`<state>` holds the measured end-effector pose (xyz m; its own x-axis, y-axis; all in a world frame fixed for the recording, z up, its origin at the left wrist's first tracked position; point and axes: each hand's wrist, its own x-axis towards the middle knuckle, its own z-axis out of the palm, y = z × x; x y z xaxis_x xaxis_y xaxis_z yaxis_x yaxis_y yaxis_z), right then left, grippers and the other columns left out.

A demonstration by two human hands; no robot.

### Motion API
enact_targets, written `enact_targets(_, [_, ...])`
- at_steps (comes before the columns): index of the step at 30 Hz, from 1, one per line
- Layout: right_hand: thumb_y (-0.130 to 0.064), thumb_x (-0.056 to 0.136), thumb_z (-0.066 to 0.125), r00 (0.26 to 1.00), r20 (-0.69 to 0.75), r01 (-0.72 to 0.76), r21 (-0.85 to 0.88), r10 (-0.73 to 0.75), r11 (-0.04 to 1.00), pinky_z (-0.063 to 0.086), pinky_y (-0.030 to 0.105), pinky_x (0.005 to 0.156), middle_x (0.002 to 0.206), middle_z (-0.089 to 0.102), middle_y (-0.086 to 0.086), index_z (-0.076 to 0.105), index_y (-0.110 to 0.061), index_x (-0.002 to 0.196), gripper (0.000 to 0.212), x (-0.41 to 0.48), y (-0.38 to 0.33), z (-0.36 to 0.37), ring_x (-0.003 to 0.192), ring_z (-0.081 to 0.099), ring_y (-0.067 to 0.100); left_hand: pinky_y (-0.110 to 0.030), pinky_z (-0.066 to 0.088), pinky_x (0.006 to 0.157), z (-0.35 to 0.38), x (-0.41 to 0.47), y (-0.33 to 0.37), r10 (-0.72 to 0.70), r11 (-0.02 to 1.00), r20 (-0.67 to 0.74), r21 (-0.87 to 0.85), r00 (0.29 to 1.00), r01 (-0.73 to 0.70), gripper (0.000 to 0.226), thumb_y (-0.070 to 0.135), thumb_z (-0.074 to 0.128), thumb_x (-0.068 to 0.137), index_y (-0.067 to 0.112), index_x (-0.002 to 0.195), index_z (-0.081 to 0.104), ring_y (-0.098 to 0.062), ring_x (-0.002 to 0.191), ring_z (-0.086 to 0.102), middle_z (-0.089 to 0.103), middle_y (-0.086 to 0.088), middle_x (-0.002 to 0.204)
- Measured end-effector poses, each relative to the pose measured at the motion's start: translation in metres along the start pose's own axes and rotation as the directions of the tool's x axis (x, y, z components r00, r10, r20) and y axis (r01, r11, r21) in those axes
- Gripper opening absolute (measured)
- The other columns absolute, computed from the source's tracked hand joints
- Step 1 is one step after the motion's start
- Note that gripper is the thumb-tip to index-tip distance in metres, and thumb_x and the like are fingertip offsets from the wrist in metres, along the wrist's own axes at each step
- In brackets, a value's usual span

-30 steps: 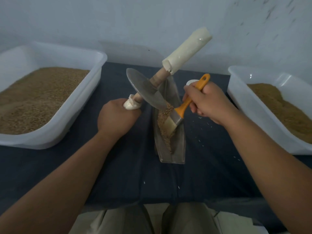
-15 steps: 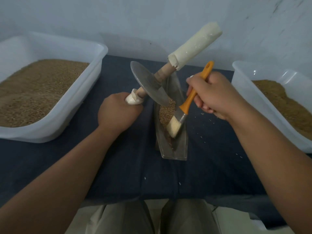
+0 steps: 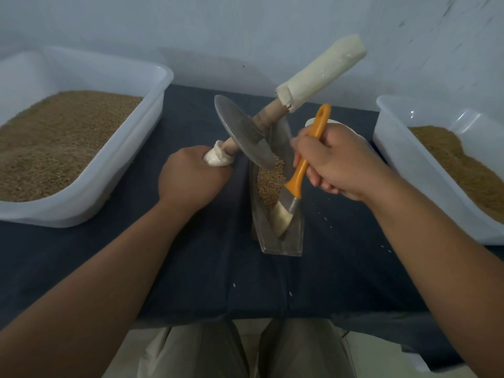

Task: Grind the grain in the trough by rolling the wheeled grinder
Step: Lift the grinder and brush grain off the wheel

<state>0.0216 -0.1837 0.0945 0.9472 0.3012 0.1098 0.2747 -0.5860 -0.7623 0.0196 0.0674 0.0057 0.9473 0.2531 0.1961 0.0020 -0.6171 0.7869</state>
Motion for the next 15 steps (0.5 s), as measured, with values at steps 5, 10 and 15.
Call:
enact_targets(5, [-0.037, 0.105, 0.049, 0.988, -0.126, 0.059, -0.187, -0.084, 0.981, 0.043, 0.018, 0.040, 0.056, 0.065, 0.004, 0.065, -0.026, 0.070, 0.040, 0.005, 0.009, 0.001, 0.040, 0.056, 0.015, -0.035, 0.045, 0.058, 0.000, 0.001, -0.001, -0.018, 1.000, -0.009, -0.018, 1.000, 0.017, 0.032, 0.056, 0.065, 0.077, 0.026, 0.067, 0.063, -0.015, 0.063, 0.063, 0.064, 0.005, 0.062])
enact_targets(10, [-0.036, 0.099, 0.050, 0.982, -0.139, 0.118, -0.061, -0.126, 0.991, 0.042, 0.018, 0.041, 0.052, 0.063, 0.005, 0.069, -0.025, 0.072, 0.035, 0.002, 0.007, -0.016, 0.038, 0.053, 0.015, -0.033, 0.044, 0.057, 0.000, 0.002, -0.001, -0.032, 0.999, 0.003, -0.002, 0.999, 0.032, 0.032, 0.054, 0.066, 0.076, 0.023, 0.067, 0.064, -0.015, 0.065, 0.064, 0.065, 0.004, 0.064])
enact_targets(15, [-0.035, 0.103, 0.050, 0.986, -0.059, 0.149, -0.133, -0.158, 0.980, 0.044, 0.013, 0.049, 0.057, 0.065, 0.003, 0.068, -0.025, 0.073, 0.036, -0.007, 0.012, -0.011, 0.043, 0.057, 0.013, -0.032, 0.043, 0.056, 0.001, 0.001, 0.001, -0.016, 1.000, 0.006, -0.001, 1.000, 0.016, 0.024, 0.057, 0.062, 0.075, 0.033, 0.073, 0.066, -0.014, 0.063, 0.063, 0.065, 0.009, 0.064])
